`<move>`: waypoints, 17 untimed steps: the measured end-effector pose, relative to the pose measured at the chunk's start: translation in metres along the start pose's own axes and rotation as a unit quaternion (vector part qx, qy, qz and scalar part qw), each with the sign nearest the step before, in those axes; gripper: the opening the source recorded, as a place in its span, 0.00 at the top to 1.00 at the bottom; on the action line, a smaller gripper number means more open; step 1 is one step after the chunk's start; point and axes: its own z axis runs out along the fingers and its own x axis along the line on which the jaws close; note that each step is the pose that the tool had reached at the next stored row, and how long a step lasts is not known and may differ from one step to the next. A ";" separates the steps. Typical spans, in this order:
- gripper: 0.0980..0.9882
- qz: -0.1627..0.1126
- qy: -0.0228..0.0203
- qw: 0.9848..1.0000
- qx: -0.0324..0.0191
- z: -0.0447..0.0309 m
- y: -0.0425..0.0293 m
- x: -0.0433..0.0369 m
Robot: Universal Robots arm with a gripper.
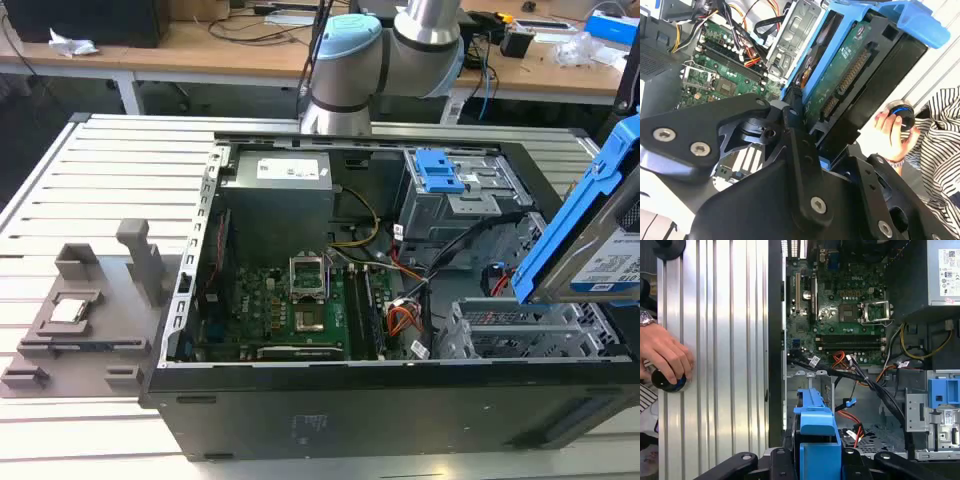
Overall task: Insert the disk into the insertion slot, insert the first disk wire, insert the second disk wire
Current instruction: 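Insert the disk into the insertion slot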
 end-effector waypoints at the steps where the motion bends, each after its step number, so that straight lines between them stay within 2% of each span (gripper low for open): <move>1: 0.70 0.000 0.000 1.000 0.000 0.0002 0.0001 0.0000; 9: 0.70 0.000 0.000 1.000 0.000 0.0031 0.0006 0.0000; 17: 0.70 0.000 0.000 1.000 0.000 0.0124 0.0003 0.0000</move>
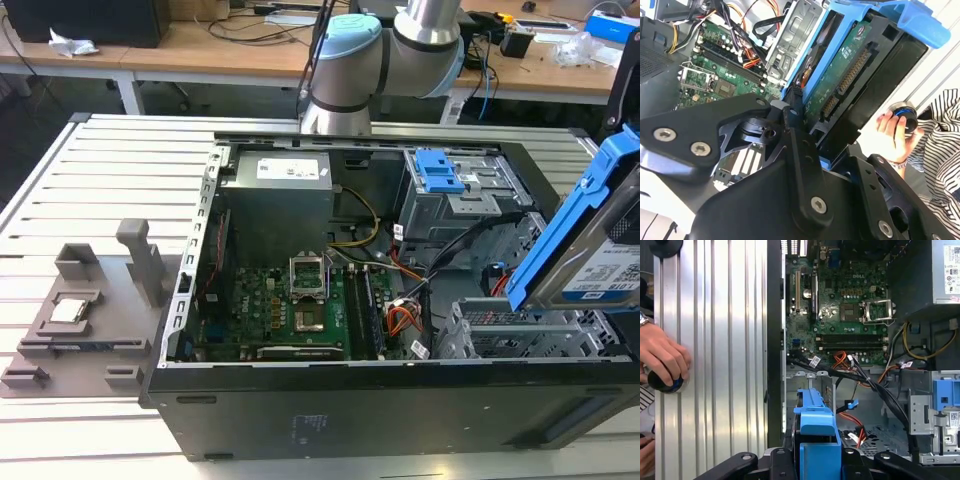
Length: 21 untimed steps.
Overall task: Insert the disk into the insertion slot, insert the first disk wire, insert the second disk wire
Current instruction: 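Insert the disk into the insertion slot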
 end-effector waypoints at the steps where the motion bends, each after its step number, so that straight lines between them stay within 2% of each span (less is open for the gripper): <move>1: 0.70 0.000 0.000 1.000 0.000 0.0010 -0.0001 0.0000; 11: 0.70 0.000 0.000 1.000 0.000 0.0100 -0.0004 0.0000; 21: 0.70 0.000 0.000 1.000 0.000 0.0160 -0.0007 -0.0001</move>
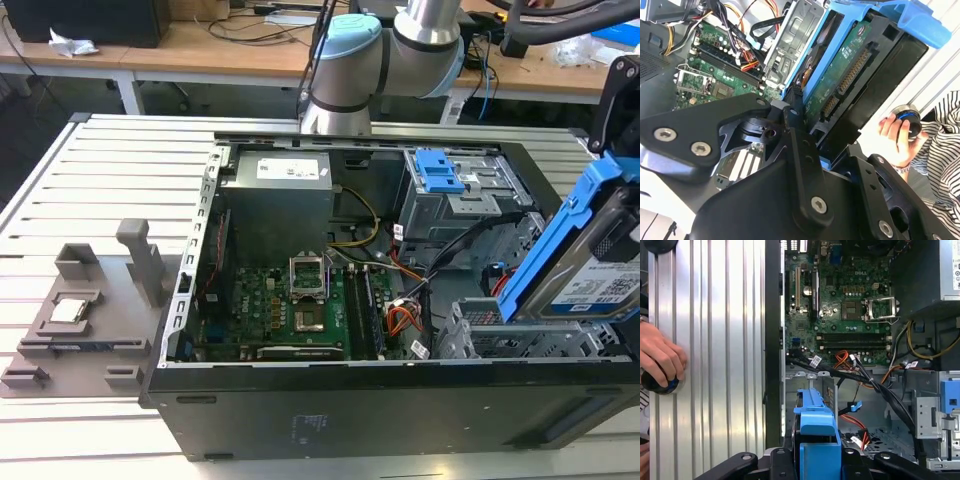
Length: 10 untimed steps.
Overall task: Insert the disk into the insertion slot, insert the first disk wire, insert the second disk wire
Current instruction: 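Insert the disk into the insertion slot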
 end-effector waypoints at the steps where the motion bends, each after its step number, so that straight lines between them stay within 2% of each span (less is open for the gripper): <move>1: 0.70 0.000 0.000 1.000 0.000 0.0009 -0.0001 0.0000; 10: 0.70 0.000 0.000 1.000 0.000 0.0064 -0.0003 0.0000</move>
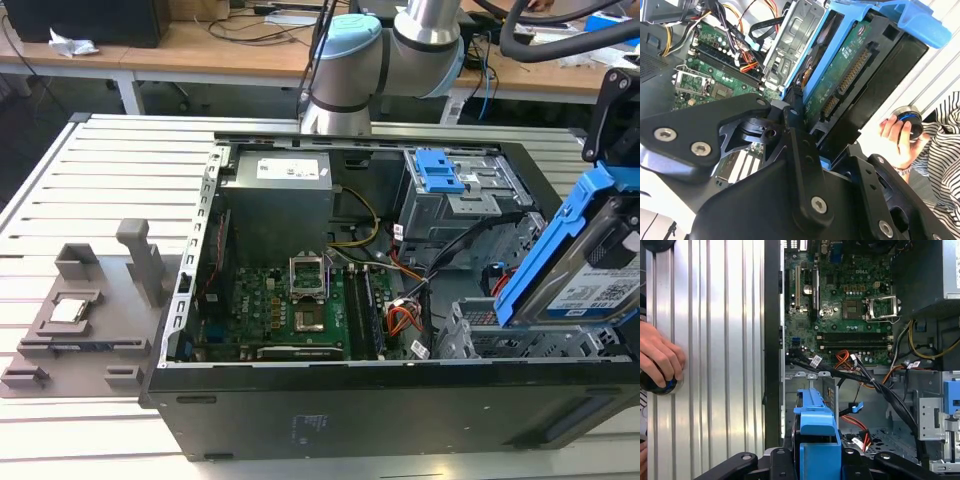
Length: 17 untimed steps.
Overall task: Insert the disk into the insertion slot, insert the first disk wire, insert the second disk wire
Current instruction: 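Insert the disk into the insertion slot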
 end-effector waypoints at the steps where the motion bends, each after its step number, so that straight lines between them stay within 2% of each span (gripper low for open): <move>1: 0.70 0.000 0.000 1.000 0.000 0.0004 0.0000 0.0000; 17: 0.70 0.000 0.000 1.000 0.000 0.0087 -0.0003 0.0000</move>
